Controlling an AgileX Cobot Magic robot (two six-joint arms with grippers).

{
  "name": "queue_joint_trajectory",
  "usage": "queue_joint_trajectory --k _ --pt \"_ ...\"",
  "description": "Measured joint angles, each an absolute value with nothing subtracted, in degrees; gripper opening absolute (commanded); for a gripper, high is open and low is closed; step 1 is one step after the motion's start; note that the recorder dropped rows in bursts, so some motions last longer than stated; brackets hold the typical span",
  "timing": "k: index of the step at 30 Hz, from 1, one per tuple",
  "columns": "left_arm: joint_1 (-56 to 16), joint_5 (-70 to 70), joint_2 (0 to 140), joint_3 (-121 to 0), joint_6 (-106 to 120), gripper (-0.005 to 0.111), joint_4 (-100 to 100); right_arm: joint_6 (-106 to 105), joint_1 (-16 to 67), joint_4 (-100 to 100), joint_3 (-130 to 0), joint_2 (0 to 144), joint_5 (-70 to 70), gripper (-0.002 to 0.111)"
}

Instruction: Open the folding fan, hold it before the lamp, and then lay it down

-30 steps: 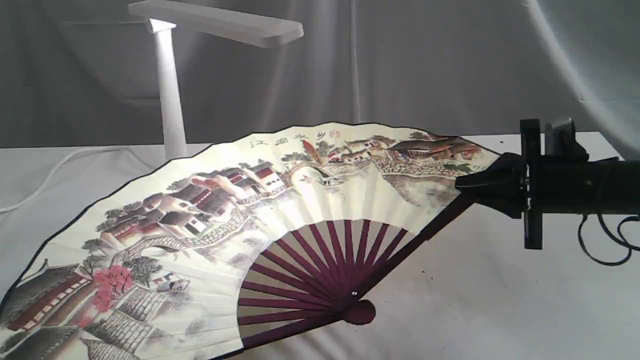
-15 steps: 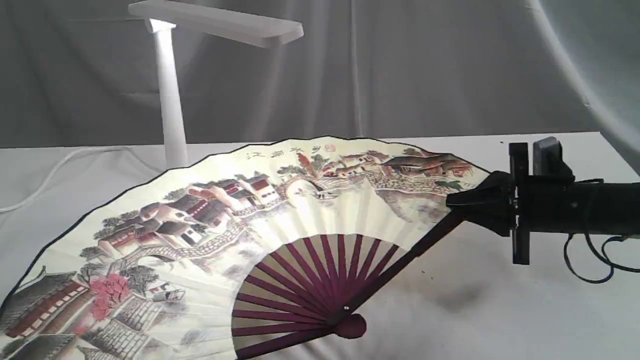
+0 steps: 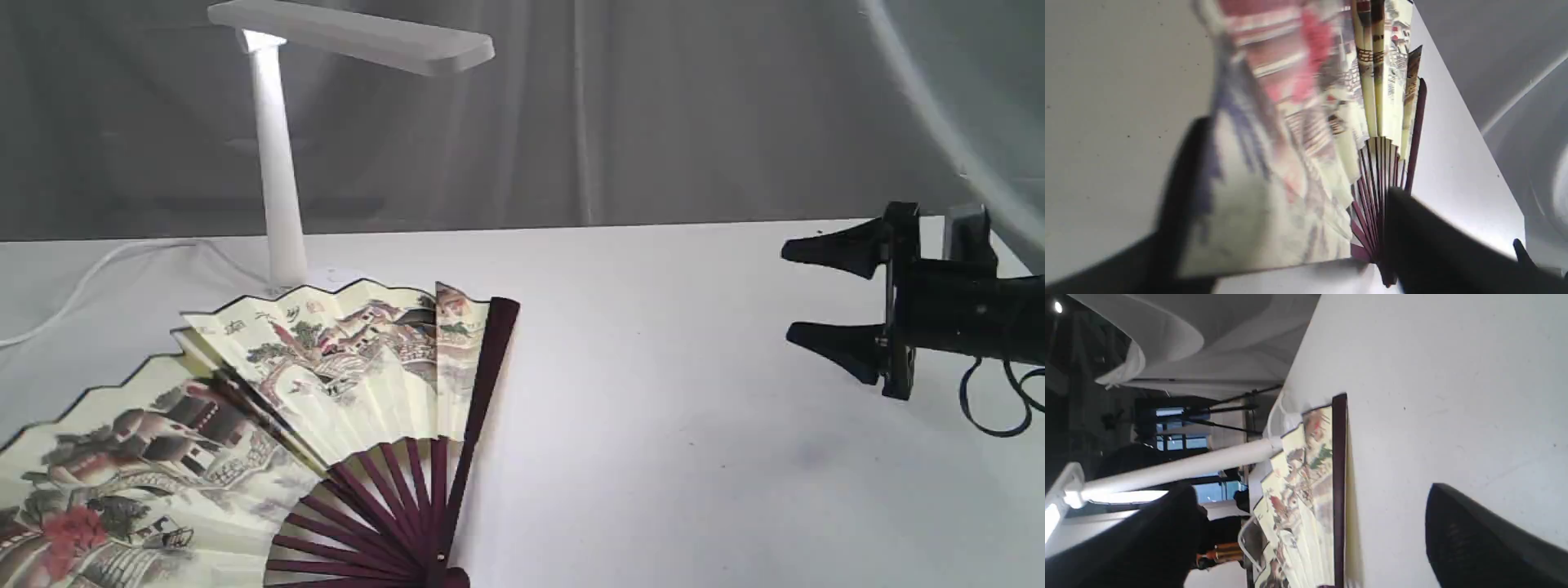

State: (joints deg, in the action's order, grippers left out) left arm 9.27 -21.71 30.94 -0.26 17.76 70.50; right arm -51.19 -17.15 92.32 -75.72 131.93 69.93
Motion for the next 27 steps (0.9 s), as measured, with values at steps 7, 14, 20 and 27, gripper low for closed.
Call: queue_joint_trajectory --k 7,14,20,27 --pt "9.27 -22.85 30.94 -0.26 17.17 0.105 70.4 -51.19 -17.15 86.37 -75.72 131.93 69.93 0.078" --pt "9.27 -33.31 30.94 -0.26 19.19 0.105 70.27 -54.49 -17.15 81.57 -75.72 129.87 69.6 0.078" --pt "9.27 -45.83 30.94 -3.25 24.76 0.105 66.11 -59.01 -17.15 81.25 -75.72 124.11 69.51 0.078" --pt "9.27 -53.38 30.94 -11.48 25.65 0.105 63.92 -60.41 -17.15 79.58 -75.72 118.64 69.63 0.078"
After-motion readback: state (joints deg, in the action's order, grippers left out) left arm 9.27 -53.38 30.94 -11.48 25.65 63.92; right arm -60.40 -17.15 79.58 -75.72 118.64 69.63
